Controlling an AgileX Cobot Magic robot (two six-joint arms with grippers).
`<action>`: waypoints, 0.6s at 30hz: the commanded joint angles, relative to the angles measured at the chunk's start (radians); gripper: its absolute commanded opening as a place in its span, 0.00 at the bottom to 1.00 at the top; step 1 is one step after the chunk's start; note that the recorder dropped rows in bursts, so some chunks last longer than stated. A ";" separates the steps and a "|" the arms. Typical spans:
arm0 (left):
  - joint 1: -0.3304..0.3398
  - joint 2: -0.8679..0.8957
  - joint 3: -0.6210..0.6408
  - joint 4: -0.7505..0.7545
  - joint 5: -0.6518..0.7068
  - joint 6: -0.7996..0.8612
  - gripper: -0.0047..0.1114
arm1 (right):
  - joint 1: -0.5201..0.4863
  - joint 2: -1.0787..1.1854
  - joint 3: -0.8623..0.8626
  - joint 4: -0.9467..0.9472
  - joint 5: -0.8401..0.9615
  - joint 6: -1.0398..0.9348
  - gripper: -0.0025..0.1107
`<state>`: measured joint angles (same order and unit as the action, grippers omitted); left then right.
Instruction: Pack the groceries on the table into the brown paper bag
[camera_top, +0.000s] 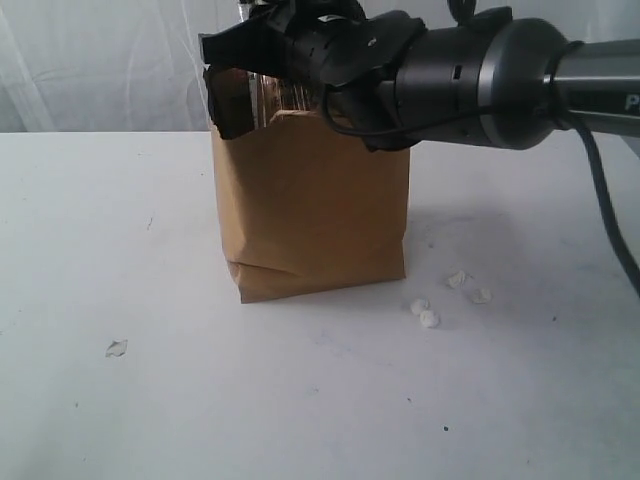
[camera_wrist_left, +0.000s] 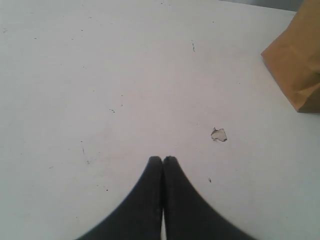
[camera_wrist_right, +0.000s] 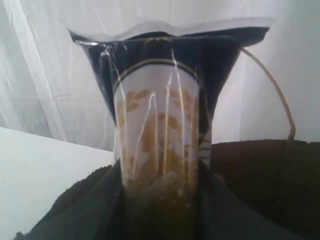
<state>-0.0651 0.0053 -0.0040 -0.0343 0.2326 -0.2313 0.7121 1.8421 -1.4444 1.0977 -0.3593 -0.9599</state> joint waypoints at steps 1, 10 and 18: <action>-0.006 -0.005 0.004 -0.003 -0.004 0.000 0.04 | -0.005 -0.036 -0.010 -0.016 -0.023 -0.004 0.02; -0.006 -0.005 0.004 -0.003 -0.004 0.000 0.04 | -0.005 -0.019 -0.010 -0.016 0.019 -0.018 0.31; -0.006 -0.005 0.004 -0.003 -0.004 0.000 0.04 | -0.005 -0.019 -0.010 -0.016 0.015 -0.113 0.48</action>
<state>-0.0651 0.0053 -0.0040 -0.0343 0.2326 -0.2313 0.7121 1.8309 -1.4503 1.0939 -0.3334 -1.0563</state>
